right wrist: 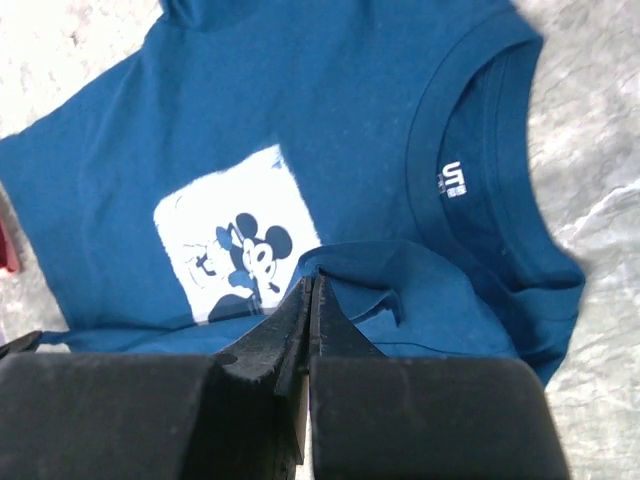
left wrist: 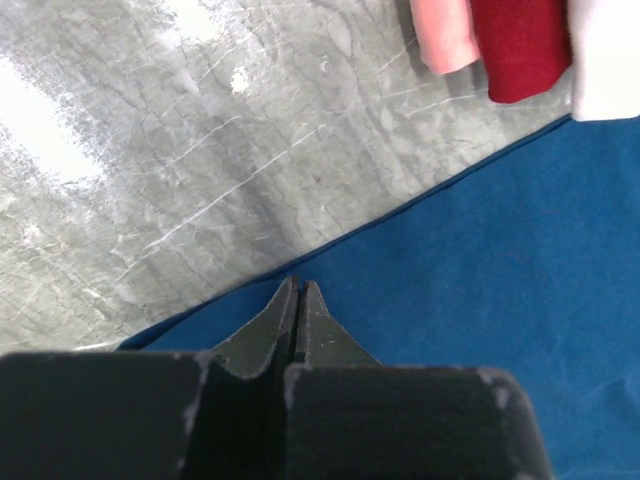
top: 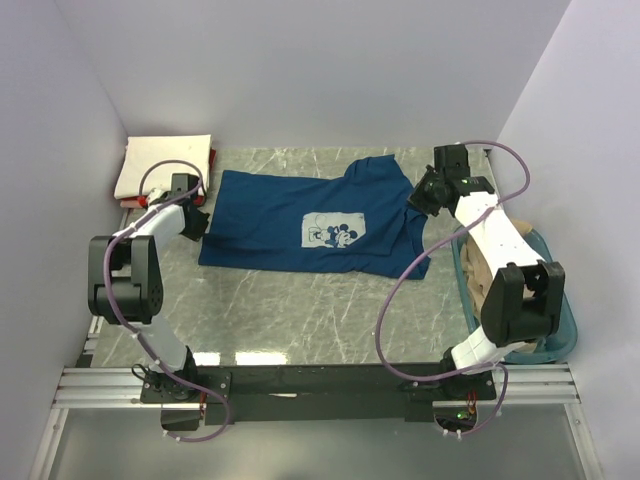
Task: Fold and stack the t-shirts
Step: Fold the tshirt
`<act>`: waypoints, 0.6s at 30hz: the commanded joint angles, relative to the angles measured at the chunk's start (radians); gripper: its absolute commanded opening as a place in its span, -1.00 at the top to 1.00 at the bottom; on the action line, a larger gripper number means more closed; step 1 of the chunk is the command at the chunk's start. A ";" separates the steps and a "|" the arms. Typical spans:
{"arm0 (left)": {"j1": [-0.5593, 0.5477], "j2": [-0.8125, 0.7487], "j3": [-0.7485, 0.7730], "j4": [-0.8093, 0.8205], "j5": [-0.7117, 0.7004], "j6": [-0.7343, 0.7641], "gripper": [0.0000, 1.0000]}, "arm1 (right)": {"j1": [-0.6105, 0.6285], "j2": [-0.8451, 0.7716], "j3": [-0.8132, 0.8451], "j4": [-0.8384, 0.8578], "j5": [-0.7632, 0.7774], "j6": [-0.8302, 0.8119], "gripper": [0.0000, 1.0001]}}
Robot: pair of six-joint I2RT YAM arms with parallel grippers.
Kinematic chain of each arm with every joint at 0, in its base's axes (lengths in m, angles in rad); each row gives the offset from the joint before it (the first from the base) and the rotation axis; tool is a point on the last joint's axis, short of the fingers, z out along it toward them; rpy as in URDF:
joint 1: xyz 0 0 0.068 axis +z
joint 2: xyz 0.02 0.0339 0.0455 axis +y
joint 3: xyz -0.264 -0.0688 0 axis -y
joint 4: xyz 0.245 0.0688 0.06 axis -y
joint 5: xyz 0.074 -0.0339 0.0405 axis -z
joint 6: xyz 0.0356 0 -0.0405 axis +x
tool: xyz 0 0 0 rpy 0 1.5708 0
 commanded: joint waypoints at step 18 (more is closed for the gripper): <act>-0.037 0.093 0.169 -0.042 0.006 0.018 0.99 | -0.087 0.036 -0.022 0.083 -0.019 -0.034 1.00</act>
